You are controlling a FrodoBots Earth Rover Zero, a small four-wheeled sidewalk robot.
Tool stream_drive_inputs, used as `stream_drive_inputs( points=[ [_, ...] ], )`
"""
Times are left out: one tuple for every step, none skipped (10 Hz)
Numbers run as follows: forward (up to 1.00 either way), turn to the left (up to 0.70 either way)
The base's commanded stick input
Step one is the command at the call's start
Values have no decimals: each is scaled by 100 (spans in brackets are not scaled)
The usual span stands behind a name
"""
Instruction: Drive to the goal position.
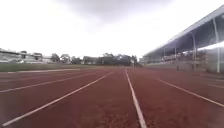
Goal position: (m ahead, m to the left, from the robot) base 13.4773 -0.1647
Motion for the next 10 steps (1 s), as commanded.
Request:
stream_drive_inputs(
  points=[
    [45,-27],
    [45,-27],
    [45,-27],
    [45,-27],
    [45,-27],
    [45,-27],
    [45,-27],
    [45,-27],
    [45,-27],
    [45,-27]
  ],
)
